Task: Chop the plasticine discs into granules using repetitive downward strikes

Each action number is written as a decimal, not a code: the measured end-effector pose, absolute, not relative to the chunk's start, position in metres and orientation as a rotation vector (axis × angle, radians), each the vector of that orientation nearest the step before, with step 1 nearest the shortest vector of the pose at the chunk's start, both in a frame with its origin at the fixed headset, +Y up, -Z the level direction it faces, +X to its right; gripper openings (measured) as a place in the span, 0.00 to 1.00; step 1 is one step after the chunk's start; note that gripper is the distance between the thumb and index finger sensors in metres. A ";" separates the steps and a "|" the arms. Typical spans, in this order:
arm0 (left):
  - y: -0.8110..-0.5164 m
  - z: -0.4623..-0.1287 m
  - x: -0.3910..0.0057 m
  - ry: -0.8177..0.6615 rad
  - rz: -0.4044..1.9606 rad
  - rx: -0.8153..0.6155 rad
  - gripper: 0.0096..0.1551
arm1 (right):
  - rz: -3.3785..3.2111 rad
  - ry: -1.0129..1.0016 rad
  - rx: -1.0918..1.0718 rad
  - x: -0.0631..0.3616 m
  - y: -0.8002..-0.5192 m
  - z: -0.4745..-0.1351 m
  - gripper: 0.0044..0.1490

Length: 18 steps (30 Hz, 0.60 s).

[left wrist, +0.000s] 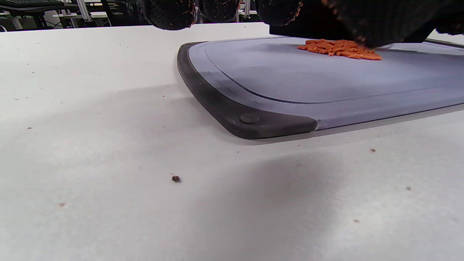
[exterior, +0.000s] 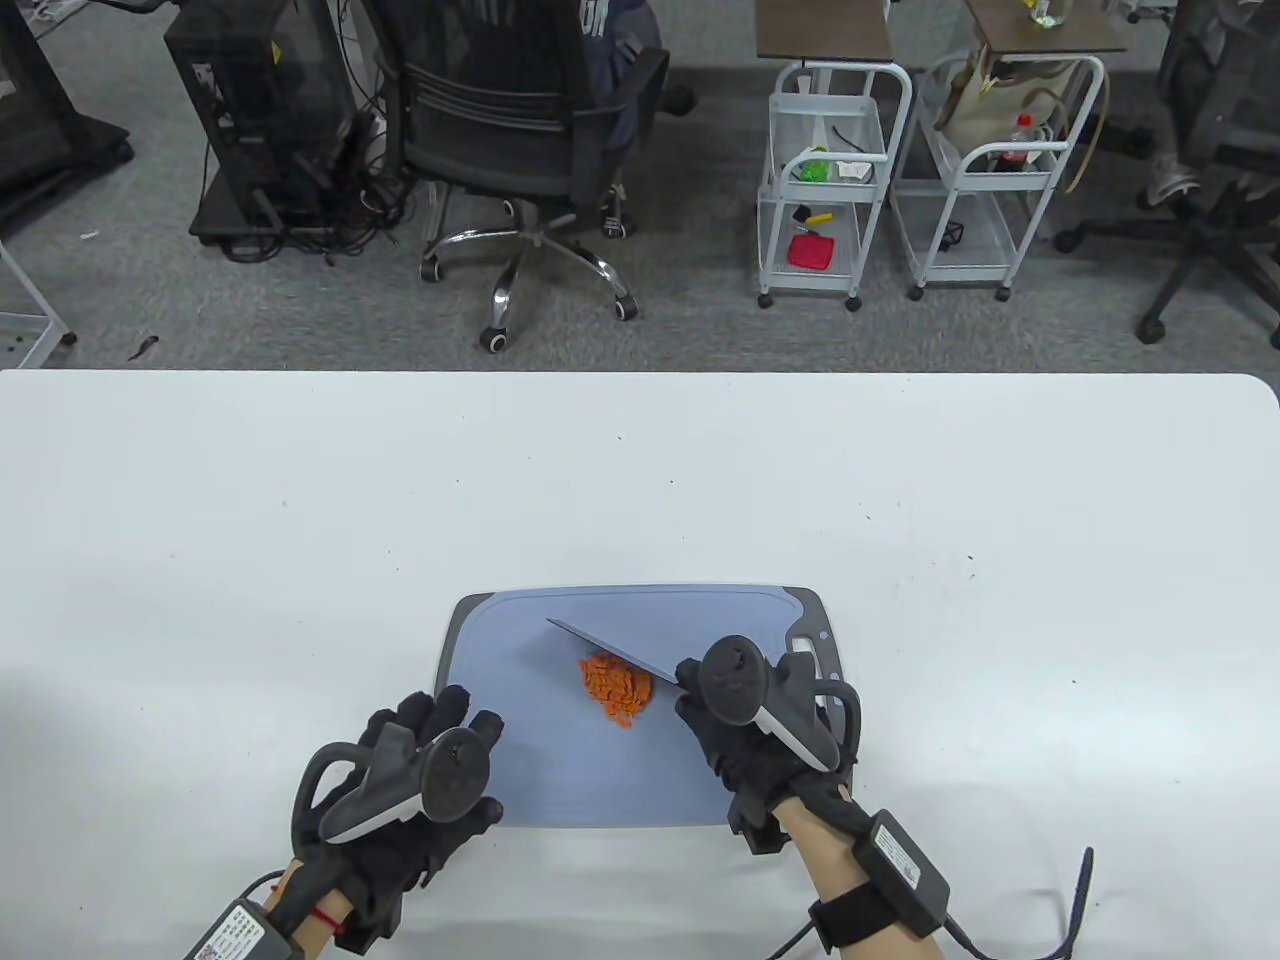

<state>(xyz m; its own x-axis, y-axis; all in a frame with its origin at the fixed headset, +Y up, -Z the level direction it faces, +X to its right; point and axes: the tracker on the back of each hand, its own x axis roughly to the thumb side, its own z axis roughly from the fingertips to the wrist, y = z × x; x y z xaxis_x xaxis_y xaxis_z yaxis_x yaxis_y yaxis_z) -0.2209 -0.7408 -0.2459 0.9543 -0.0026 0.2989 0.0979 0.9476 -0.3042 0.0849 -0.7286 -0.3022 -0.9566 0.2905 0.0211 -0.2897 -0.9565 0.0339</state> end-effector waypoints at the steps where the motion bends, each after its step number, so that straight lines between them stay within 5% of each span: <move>1: -0.740 -0.246 -0.221 -0.300 -0.051 -0.321 0.50 | 2.829 0.044 -0.008 0.090 -0.723 -0.299 0.31; 7: -0.736 -0.244 -0.220 -0.305 -0.032 -0.275 0.49 | 2.730 0.040 -0.417 0.142 -0.692 -0.264 0.35; 12: -0.733 -0.248 -0.221 -0.285 -0.025 -0.268 0.49 | 2.923 -0.182 -0.657 0.162 -0.706 -0.250 0.34; 18: -0.732 -0.249 -0.225 -0.268 -0.032 -0.252 0.49 | 2.992 -0.011 -0.661 0.152 -0.724 -0.256 0.33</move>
<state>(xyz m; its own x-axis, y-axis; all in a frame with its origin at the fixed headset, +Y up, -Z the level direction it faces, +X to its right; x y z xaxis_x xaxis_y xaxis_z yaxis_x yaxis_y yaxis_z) -0.2248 -0.7323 -0.2488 0.9639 0.0023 0.2662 0.0647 0.9680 -0.2424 0.1519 -0.7245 -0.2557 -0.9042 0.0767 -0.4201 -0.0736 -0.9970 -0.0236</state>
